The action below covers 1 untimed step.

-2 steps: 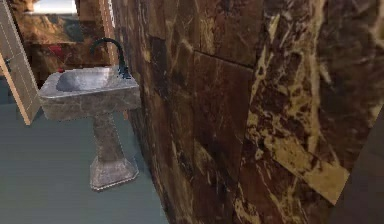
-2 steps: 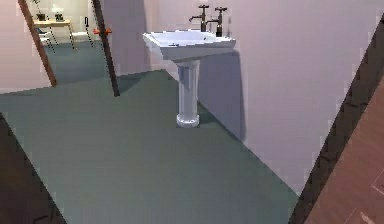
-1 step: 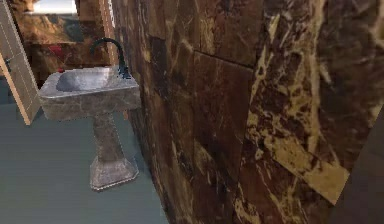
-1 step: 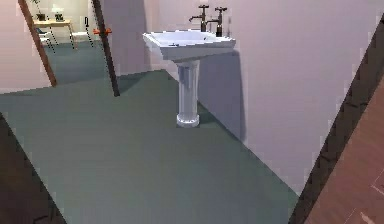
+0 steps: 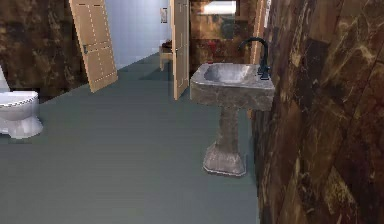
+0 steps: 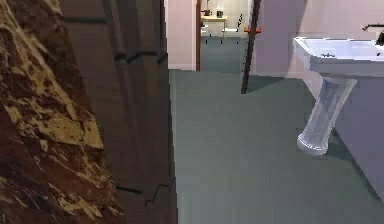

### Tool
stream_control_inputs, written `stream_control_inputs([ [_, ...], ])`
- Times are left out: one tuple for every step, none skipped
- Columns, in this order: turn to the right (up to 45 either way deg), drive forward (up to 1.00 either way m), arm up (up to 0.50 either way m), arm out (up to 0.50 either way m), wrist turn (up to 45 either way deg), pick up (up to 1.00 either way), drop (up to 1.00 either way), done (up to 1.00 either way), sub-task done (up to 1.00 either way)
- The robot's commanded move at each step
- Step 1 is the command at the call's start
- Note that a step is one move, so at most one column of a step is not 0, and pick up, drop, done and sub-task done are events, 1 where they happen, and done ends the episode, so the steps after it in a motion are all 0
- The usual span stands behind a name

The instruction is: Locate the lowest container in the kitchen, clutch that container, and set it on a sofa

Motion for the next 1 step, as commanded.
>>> stream_control_inputs([
  [9.0,0.00,0.00,0.00,0.0,0.00,0.00,0.00,0.00],
])
